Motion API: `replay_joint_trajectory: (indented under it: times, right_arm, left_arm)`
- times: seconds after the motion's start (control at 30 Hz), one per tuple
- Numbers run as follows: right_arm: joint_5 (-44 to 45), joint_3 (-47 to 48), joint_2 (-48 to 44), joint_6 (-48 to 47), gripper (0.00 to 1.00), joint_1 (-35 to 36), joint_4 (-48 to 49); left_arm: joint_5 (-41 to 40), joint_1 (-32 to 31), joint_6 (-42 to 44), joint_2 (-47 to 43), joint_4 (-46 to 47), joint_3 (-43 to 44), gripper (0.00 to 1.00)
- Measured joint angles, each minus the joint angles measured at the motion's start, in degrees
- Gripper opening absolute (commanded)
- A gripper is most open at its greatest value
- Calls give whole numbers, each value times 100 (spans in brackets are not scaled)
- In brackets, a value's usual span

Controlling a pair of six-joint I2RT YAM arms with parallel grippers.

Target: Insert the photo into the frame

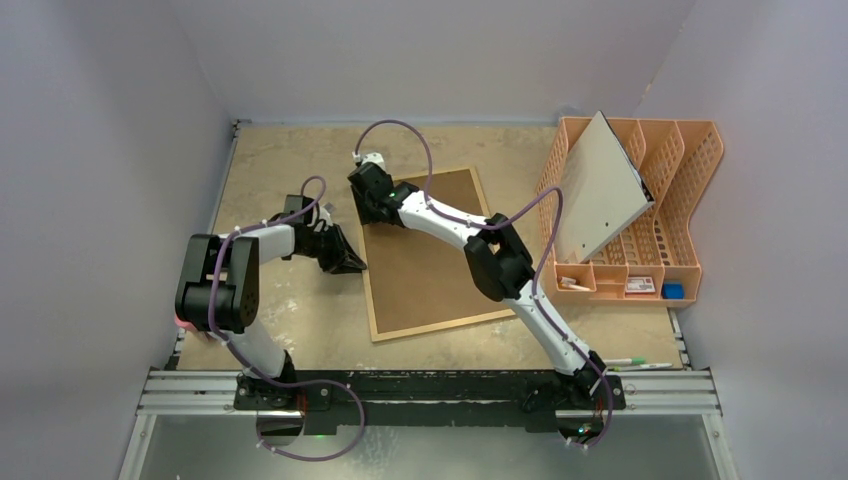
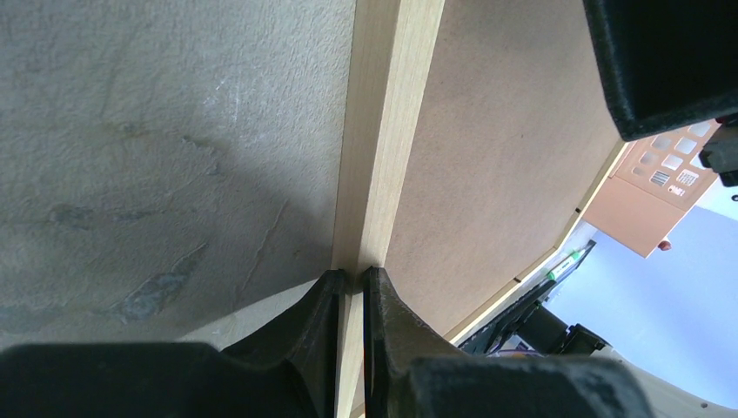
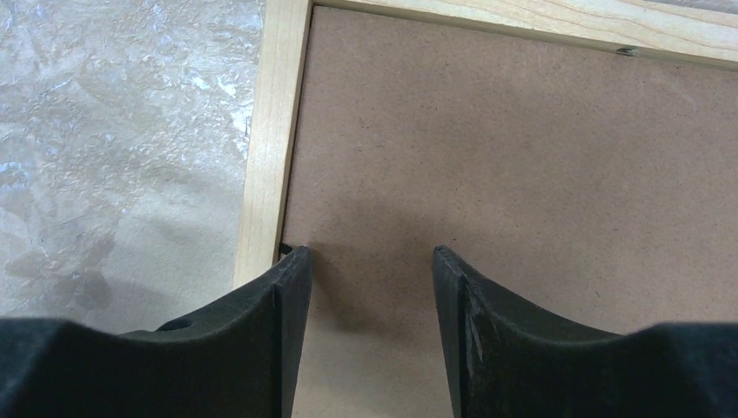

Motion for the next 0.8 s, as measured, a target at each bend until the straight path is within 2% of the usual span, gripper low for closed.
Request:
replay_joint_trajectory:
  times: [0.27, 0.5, 0.67, 0.8]
  right_arm:
    - [-76, 262, 111, 59, 59, -2, -243]
    - [-494, -269, -173, 179, 56, -116, 210]
    - [-863, -420, -264, 326, 65, -229, 323]
    - [-981, -391, -264, 387, 67, -240, 326]
  left_arm:
    - [-26, -2, 0, -13, -13, 0, 14]
    - [-50, -4, 0, -22, -35, 9, 14]
    - [-57, -4, 0, -22, -42, 11, 14]
    - [-59, -4, 0, -22, -44, 11, 14]
